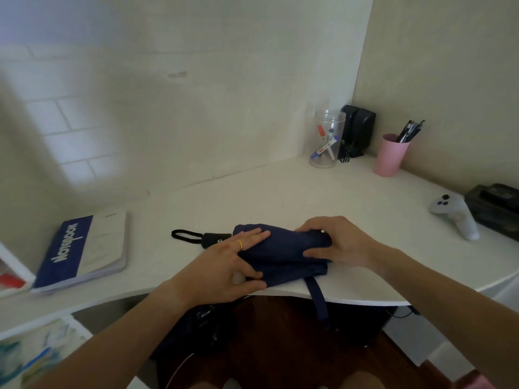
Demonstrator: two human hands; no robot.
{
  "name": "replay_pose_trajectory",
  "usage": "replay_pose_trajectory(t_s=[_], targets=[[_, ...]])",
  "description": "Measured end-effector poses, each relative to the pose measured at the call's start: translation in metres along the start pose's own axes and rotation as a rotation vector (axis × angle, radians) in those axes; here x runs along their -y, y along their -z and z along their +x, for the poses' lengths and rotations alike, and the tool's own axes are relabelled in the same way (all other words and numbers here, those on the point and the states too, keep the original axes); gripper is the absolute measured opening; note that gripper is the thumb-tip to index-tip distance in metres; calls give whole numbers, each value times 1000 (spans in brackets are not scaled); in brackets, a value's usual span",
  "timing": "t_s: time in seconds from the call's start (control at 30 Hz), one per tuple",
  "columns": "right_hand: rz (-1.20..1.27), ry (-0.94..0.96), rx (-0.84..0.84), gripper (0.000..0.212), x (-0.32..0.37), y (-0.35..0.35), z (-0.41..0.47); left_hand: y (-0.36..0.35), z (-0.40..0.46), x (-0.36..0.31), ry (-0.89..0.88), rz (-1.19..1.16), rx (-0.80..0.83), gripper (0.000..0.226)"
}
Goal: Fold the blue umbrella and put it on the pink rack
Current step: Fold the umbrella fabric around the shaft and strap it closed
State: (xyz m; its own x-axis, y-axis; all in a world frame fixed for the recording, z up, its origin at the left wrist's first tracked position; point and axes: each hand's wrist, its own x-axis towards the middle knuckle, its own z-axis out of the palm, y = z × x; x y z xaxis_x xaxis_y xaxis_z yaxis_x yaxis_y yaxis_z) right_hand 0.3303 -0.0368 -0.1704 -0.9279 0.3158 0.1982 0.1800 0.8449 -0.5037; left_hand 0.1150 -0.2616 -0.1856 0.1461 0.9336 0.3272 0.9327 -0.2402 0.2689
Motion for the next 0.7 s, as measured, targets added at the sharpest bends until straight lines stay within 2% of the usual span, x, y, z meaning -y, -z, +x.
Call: replay_pose_trajectory(t_s=[0.1,0.13,0.2,0.23,0.33,0.47,0.53,0.6,0.7], targets=[[-77,132,-125,35,-5,-17,-9,5,4,-4,64,66,-219,27],[-109,168,-145,34,-5,-19,-10,6,8,-3,81,148,-214,39],[-186,232,-168,32,-5,-18,-11,4,13,2,153,258,-78,71],[-223,257,-159,31,-3,-17,-12,2,15,5,202,259,-13,76],[-237,252,-74,35,3,-8,-13,-7,13,11,171,311,-17,59],[159,-30,97,30,9,11,-8,-16,14,8,74,415,-154,43],[169,-26,84,30,8,13,-6,-17,18,4,79,413,-169,42],[135,0,69,31,7,9,-7,-11,21,1,144,296,-126,46],[-7,50,17,32,7,0,-9,0,27,-5,328,70,31,61]])
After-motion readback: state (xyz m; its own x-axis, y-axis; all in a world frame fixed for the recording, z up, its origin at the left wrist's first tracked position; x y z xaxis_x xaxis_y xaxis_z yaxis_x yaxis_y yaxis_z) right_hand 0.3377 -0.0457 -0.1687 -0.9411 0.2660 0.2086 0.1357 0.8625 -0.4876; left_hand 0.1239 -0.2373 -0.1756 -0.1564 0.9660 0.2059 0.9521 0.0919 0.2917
